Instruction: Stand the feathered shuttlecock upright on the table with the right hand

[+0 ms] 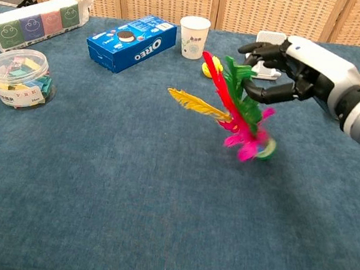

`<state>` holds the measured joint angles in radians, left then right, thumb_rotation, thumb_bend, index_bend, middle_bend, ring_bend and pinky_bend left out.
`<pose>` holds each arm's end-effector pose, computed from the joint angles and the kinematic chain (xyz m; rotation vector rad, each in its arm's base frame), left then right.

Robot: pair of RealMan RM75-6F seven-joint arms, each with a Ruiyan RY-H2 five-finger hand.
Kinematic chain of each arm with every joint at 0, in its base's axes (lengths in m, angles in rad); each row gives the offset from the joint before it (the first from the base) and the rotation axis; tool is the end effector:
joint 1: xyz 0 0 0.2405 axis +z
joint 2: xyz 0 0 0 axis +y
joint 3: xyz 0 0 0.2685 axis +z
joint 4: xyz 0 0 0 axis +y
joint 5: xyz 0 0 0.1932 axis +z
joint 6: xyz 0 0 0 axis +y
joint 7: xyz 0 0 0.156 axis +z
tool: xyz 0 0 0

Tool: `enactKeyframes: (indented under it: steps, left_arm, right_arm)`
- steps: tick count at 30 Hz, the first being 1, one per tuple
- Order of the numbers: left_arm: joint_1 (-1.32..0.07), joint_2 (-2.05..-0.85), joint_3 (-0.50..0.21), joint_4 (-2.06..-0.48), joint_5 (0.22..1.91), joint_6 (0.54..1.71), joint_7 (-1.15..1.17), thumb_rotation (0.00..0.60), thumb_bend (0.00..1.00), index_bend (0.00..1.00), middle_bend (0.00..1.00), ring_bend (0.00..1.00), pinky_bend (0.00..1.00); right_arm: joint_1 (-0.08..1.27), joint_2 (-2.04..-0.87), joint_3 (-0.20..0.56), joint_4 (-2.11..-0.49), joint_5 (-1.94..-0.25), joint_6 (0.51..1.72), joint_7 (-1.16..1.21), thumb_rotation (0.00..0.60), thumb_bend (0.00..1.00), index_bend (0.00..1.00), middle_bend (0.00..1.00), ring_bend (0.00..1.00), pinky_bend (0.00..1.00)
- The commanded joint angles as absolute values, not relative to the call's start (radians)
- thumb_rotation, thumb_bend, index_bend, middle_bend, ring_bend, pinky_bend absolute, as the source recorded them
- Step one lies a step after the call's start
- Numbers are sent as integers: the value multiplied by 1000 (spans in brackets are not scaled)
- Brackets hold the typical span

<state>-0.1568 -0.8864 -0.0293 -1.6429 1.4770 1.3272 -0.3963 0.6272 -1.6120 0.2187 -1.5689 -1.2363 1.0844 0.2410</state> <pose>-0.3206 0.2101 0.2330 -1.3738 -1.1527 -0.9678 -0.1380 -0.3284 -0.0037 1.5214 -1.5571 1.4652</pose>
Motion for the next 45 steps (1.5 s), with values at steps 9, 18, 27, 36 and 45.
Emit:
enactKeyframes:
  steps: [9,18,27,36,45]
  left_arm:
    - [-159,-888,-27,-1647,1479,1324,-385,600,0,0,0,0,0]
    - [-157,-888,-26,-1650,1480,1327,-379,600,0,0,0,0,0]
    - [-159,-887,-22,-1647,1488,1325,-379,600,0,0,0,0,0]
    - [-153,-884,-21,-1642,1491,1337,-397,600,0,0,0,0,0]
    - [-145,-895,-23,-1637,1478,1347,-381,600,0,0,0,0,0]
  right_arm:
    - [594,-1592,203,-1508,-1274,1081,309,600,597,670,118,0,0]
    - [583,-1570,217,-1468,-1256,1060,329,600,623,514,96,0,0]
    - [574,-1525,216,-1444,-1297,1055,382,600,749,21,4,0,0]
    - [511,-1374,227,-1533,-1380,1184,371,600,558,0,0,0,0]
    - [363,-1236,118,-1489,-1512,1398,58,600,0,0,0,0,0]
